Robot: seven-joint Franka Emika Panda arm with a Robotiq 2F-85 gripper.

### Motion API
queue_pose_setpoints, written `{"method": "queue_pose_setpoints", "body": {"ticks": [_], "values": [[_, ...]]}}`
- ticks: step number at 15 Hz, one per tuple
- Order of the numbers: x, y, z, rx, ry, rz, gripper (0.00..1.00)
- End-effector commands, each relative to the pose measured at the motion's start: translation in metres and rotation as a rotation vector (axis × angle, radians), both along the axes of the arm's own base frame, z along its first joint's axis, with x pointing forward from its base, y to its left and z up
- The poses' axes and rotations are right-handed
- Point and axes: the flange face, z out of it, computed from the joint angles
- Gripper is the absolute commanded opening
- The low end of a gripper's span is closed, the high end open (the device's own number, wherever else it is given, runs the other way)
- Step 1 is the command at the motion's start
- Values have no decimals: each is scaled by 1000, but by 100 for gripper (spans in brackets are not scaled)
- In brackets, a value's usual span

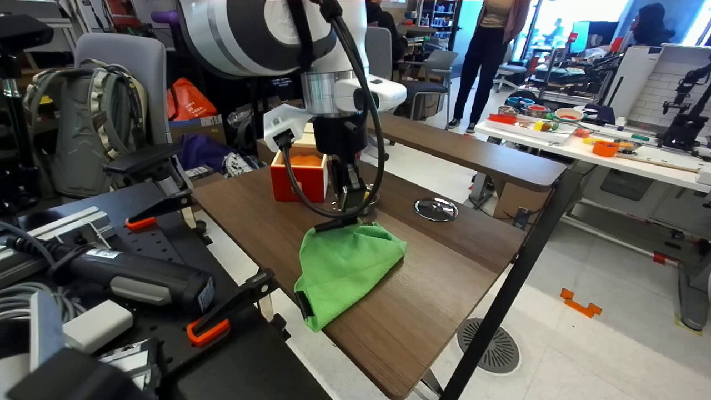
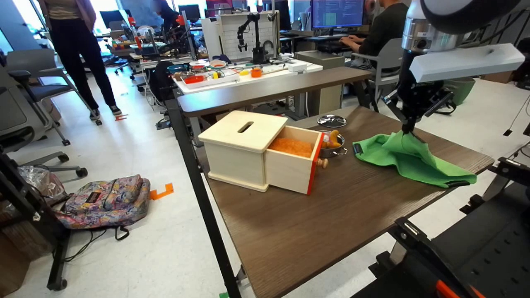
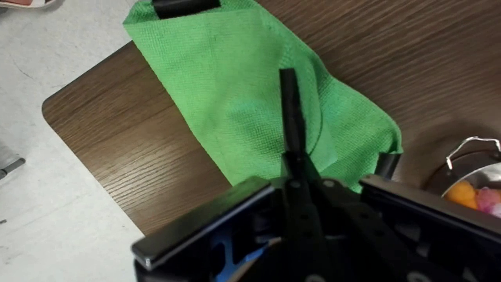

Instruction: Fold the green towel

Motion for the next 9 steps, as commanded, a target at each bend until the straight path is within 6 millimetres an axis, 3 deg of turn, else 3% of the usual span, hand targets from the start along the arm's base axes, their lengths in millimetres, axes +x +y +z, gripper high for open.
{"method": "queue_pose_setpoints", "body": {"ticks": [1, 6, 8, 9], "values": [[6, 3, -14, -5, 19, -1, 0], [10, -2, -41, -43, 44, -21, 0], [12, -5, -47, -55, 59, -29, 29], [13, -6, -49, -59, 63, -30, 34]]}}
